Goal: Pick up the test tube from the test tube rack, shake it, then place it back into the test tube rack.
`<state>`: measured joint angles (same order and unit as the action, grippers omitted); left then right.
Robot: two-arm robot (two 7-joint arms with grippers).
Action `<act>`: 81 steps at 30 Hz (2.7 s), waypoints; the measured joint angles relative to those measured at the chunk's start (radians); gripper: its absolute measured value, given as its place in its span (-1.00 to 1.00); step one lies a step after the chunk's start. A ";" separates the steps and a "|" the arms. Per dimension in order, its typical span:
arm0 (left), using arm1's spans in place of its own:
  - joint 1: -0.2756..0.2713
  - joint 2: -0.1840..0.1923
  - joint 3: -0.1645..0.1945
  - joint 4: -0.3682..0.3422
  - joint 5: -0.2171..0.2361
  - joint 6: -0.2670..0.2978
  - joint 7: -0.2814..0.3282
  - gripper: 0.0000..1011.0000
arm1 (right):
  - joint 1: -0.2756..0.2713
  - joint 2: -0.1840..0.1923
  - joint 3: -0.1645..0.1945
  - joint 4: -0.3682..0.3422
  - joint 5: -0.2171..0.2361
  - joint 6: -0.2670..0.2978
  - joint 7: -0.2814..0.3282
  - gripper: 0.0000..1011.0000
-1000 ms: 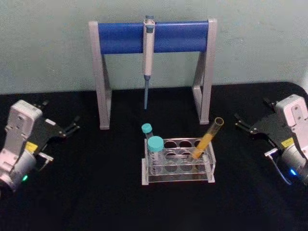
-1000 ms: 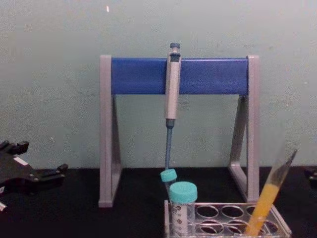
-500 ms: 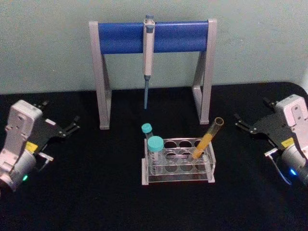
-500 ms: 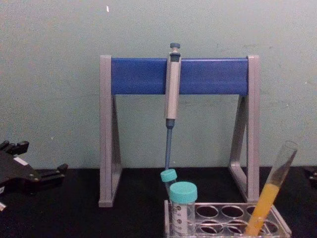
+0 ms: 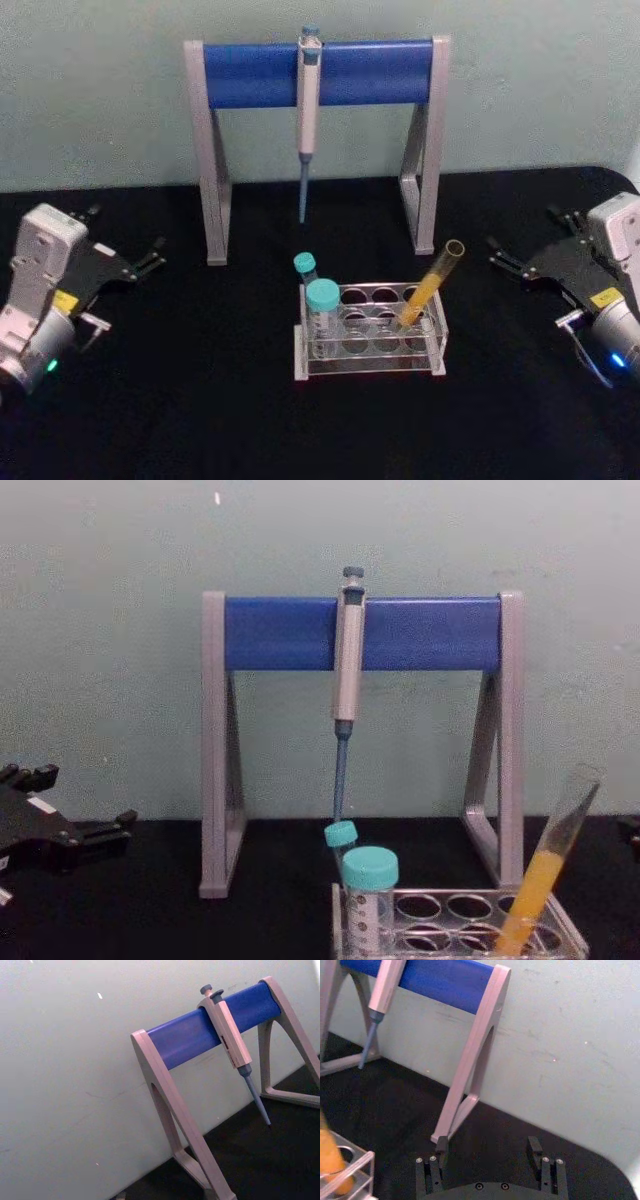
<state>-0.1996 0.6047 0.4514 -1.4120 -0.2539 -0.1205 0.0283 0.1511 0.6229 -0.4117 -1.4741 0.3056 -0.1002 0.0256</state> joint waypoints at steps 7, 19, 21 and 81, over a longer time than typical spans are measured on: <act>0.000 0.000 0.000 0.000 0.000 0.000 0.000 0.98 | -0.066 0.024 0.058 -0.062 0.098 0.029 0.079 0.98; 0.000 0.000 0.000 0.000 0.000 0.000 0.000 0.98 | -0.183 0.065 0.118 -0.144 0.181 0.010 0.198 0.98; 0.000 0.000 0.000 0.000 0.000 0.000 0.000 0.98 | -0.197 0.068 0.122 -0.153 0.181 0.001 0.207 0.98; 0.000 0.000 0.000 0.000 0.000 0.000 0.000 0.98 | -0.066 -0.183 0.101 0.005 0.041 -0.064 0.396 0.98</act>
<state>-0.1995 0.6047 0.4514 -1.4120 -0.2539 -0.1205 0.0283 0.0851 0.4394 -0.3111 -1.4692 0.3471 -0.1637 0.4212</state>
